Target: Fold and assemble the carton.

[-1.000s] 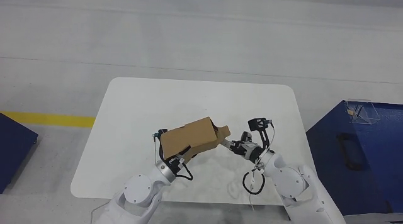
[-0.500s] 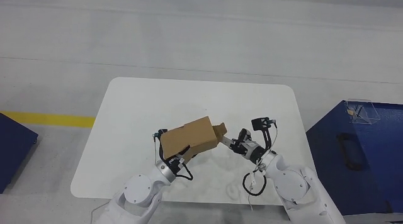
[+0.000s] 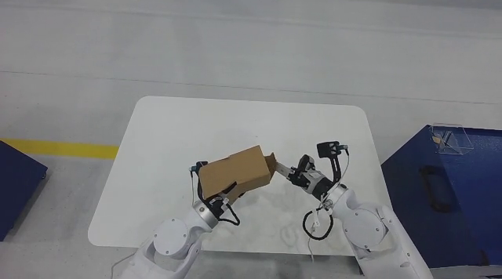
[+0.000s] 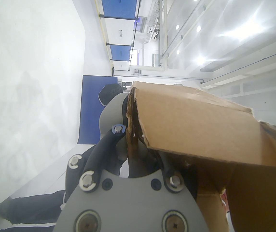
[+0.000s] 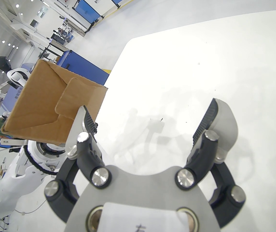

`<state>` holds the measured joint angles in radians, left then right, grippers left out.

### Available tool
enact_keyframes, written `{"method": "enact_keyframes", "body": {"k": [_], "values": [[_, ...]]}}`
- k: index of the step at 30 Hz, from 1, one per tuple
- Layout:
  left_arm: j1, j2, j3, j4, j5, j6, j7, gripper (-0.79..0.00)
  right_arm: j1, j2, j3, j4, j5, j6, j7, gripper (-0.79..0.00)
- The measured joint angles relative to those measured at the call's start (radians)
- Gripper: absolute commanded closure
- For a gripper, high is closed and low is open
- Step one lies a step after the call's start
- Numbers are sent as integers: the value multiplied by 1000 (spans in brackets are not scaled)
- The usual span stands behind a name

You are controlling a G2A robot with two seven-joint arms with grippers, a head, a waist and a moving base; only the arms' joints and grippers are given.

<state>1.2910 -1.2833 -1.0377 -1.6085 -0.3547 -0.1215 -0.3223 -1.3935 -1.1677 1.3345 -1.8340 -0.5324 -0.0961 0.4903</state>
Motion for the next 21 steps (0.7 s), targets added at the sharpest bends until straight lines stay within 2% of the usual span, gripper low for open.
{"method": "enact_keyframes", "body": {"k": [13,21], "values": [[-1,-1,1,1,4,2,1,0,6,2,1,-29,-8,-2,10,-785],[-1,-1,1,1,4,2,1,0,31,2,-16,-40,-47,32,50,-785]]}}
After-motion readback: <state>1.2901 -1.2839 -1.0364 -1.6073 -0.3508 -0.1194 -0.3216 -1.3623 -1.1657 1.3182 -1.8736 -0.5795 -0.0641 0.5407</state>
